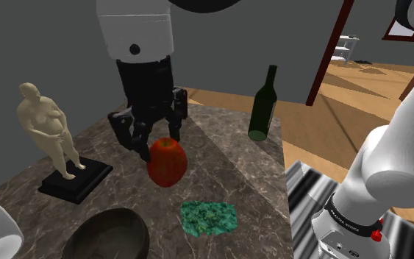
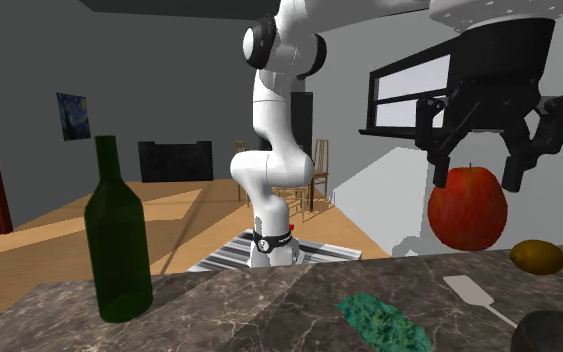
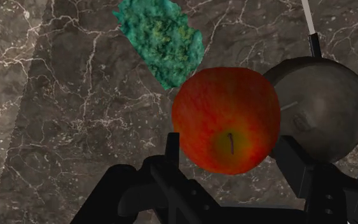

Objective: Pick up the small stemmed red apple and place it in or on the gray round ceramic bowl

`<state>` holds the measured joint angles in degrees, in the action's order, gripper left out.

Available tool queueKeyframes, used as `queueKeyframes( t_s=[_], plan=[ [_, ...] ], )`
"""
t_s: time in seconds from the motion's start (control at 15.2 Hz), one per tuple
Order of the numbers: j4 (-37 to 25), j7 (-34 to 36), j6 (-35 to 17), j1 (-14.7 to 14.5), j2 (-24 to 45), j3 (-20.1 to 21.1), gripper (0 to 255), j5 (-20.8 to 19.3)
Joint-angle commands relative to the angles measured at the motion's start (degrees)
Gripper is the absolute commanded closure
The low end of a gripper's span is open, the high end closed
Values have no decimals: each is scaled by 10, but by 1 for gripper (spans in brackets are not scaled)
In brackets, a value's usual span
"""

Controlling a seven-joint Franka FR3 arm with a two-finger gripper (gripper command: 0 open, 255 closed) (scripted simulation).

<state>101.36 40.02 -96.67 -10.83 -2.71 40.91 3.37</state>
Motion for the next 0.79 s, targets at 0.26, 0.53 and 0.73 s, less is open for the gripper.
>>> queueKeyframes(
  t_s=[0.26,0.53,0.73],
  plan=[
    [-174,120,45,-76,174,41,255,-116],
    [-337,174,107,-175,298,30,255,-195],
    [-383,184,116,-210,337,20,255,-216]
  ],
)
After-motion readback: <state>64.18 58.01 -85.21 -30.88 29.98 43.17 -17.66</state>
